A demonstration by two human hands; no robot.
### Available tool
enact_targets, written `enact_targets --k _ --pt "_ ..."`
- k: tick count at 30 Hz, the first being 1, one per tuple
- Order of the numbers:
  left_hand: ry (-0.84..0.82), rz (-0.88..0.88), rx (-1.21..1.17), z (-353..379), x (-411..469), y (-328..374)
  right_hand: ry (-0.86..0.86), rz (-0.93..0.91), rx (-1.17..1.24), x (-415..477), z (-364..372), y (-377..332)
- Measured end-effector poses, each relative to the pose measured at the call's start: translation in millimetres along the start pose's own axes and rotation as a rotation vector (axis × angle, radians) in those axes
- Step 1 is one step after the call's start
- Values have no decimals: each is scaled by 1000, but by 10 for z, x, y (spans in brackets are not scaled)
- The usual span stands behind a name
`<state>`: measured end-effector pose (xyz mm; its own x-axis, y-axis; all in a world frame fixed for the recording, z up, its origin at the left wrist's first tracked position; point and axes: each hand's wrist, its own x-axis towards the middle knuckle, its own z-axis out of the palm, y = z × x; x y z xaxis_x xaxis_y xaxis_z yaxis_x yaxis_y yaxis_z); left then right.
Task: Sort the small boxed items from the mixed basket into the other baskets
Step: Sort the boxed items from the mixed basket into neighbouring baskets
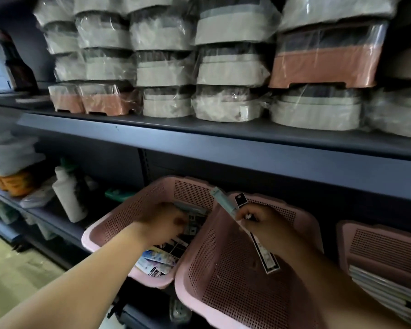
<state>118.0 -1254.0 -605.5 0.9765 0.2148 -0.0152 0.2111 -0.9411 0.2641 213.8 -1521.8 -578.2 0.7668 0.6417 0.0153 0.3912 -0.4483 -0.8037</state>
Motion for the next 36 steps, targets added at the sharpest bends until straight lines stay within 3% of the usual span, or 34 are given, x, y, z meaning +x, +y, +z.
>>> enact_targets --k 5,8,11,13,16,17,19,20,23,27,31,36 --pt "91 -102 -891 1 -23 553 -33 -4 226 23 187 -164" --pt "176 -137 -1046 6 -51 738 -86 -42 217 68 290 -204" --pt "317 -173 -1182 -101 -38 717 -17 -57 90 84 306 -177" --pt "463 -188 -1030 -207 -15 544 43 -36 53 74 271 -112" --pt "550 -163 -511 -267 -30 172 61 6 33 62 220 0" --pt "520 -132 -256 -279 -35 46 59 8 31 57 213 18" --pt "306 -69 209 -238 -44 -147 50 7 28 52 202 27" --pt "170 -69 304 -173 -47 -223 48 7 24 50 199 25" --pt "-33 -140 206 -13 -80 -300 43 22 31 41 184 12" --pt "67 -134 -209 118 -8 -189 20 22 104 34 214 -38" --pt "47 15 -504 48 -53 361 -20 -7 208 55 286 -124" --pt "93 105 -667 54 -58 666 -75 -60 324 51 358 -215"
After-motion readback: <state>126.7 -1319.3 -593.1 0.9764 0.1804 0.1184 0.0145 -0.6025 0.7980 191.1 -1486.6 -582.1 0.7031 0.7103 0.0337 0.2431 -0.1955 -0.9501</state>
